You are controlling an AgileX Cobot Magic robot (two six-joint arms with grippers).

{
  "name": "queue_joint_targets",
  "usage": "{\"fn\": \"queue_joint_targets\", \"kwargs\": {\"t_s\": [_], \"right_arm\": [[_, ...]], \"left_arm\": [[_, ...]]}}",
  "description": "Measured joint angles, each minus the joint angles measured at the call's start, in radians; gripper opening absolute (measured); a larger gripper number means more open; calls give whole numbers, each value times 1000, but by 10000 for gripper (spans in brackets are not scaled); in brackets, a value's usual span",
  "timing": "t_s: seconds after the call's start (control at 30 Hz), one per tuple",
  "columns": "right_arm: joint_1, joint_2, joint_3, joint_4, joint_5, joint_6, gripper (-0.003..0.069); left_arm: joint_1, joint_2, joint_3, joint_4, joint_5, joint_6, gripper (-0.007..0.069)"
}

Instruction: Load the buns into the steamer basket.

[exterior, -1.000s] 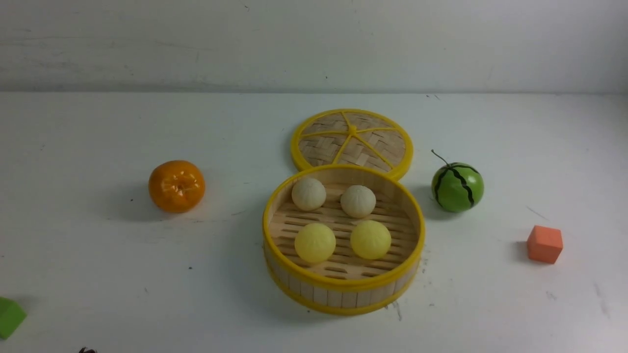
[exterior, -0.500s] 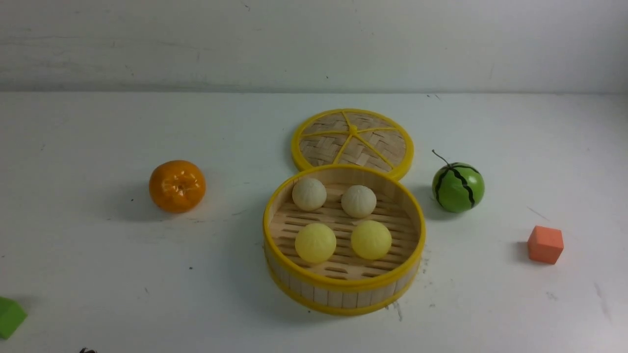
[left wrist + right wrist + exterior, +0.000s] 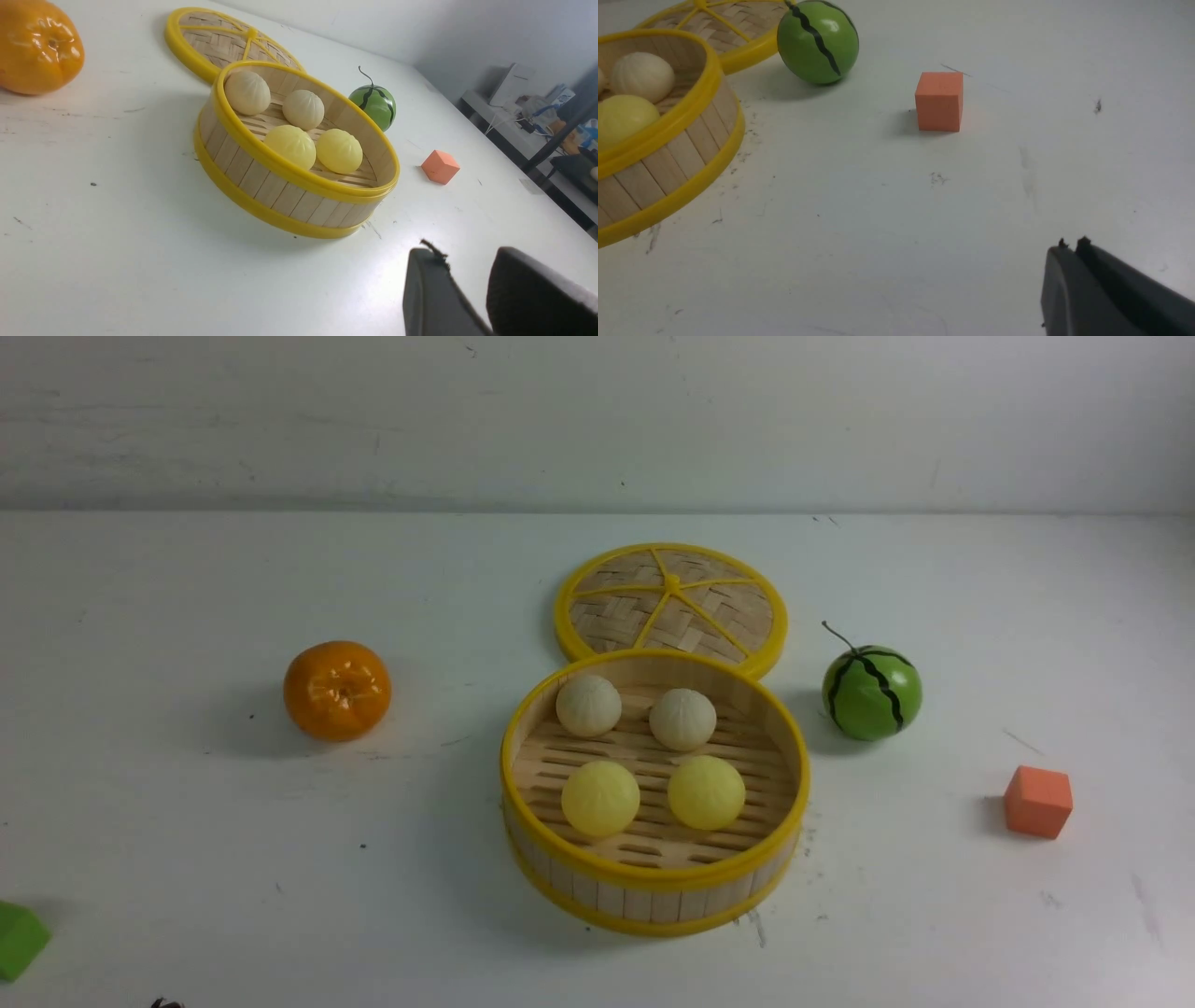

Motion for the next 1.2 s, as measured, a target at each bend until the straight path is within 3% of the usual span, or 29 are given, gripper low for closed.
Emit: {"fn": "queue_joint_targets", "kwargs": {"t_s": [0.27, 0.43, 0.63, 0.73, 0.77, 0.87, 1.0, 1.1, 1.2], "right_arm": [[0, 0, 1, -1, -4, 0, 27], [0, 0, 1, -1, -5, 0, 33], [0, 0, 2, -1, -6, 0, 43], [0, 0, 2, -1, -6, 0, 47], [0, 0, 2, -1, -6, 0, 47], [0, 0, 2, -1, -6, 0, 53], [0, -1, 2, -1, -7, 0, 62], [0, -1, 2, -1, -8, 0, 64], [0, -1, 2, -1, -8, 0, 67]], "left_arm": [[0, 0, 1, 0, -1, 0, 185], [16, -7, 16, 9, -118, 0, 185], [213, -7, 32, 76, -274, -10, 189], [342, -22, 73, 152, -292, -76, 181], [342, -24, 73, 158, -292, -84, 179], [451, -118, 135, 296, -234, -238, 97], [463, -157, 170, 400, -86, -286, -13], [457, -158, 175, 412, 83, -286, -13], [430, -158, 179, 411, 141, -263, -13]]}}
